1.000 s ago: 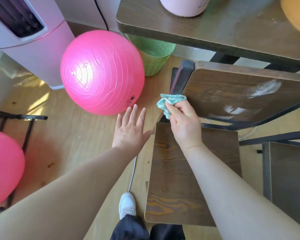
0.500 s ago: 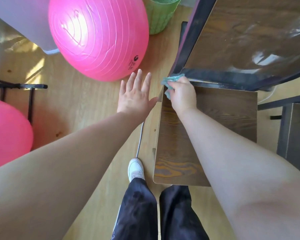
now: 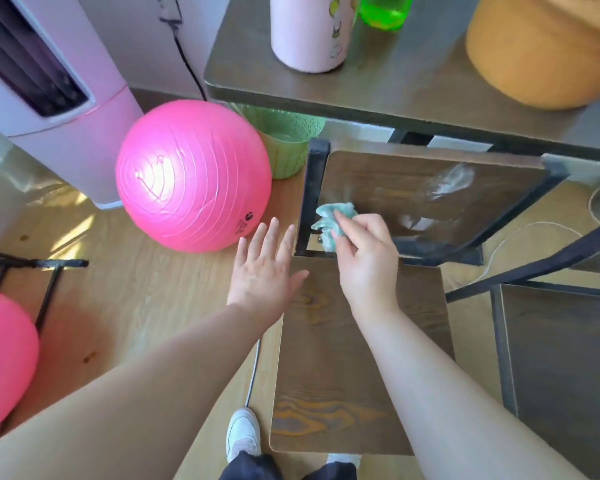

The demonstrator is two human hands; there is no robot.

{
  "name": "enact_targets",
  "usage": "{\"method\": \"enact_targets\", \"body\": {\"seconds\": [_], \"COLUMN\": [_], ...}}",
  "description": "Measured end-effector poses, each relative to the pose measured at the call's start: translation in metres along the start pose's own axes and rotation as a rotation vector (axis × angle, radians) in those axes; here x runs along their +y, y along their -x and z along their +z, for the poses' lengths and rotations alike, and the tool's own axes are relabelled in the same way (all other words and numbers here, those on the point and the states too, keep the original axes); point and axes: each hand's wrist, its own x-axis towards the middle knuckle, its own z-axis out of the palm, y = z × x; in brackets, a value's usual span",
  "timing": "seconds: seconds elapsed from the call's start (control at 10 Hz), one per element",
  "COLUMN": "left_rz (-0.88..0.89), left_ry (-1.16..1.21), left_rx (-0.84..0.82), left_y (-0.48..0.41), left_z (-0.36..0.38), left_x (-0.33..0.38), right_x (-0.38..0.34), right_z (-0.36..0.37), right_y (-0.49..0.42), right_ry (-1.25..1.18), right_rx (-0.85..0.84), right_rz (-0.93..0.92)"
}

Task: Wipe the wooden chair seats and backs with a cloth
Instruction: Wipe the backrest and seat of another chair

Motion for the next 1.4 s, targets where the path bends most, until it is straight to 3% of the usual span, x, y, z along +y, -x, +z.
{"method": "enact_targets", "body": {"seconds": [0.2, 0.4, 0.7, 1.0, 1.1, 1.2, 1.4], "left_rz": [-0.035, -0.072, -0.129, -0.176, -0.180, -0.180, -0.152], "left_ry": [0.062, 0.094, 0.103, 0.179, 0.189, 0.198, 0.162], "left_rx": [0.088, 0.128, 0.055, -0.044, -0.060, -0.065, -0.054], "left_y": [-0.004, -0.008, -0.004, -0.010, -0.008, -0.005, 0.003], "left_z": [-0.031, -0.026, 0.018, 0.061, 0.071, 0.074, 0.055], "left_x": [0.022, 0.030, 0.028, 0.034, 0.037, 0.041, 0.046], "right_x": [-0.030, -0.010, 0.045, 0.085, 0.090, 0.096, 0.066], "right_z": [-0.047, -0.030, 0.015, 0.044, 0.046, 0.044, 0.013], "right_y": [-0.057, -0.070, -0.037, -0.005, 0.001, 0.005, 0.005], "right_ry": [0.016, 0.133, 0.068, 0.254, 0.153, 0.178, 0.128], "right_rx": [0.149, 0.011, -0.288, -0.378, -0.480, -0.515, -0.332], "right_rz": [-0.217, -0.300, 0.028, -0.063, 0.054, 0.035, -0.113]}}
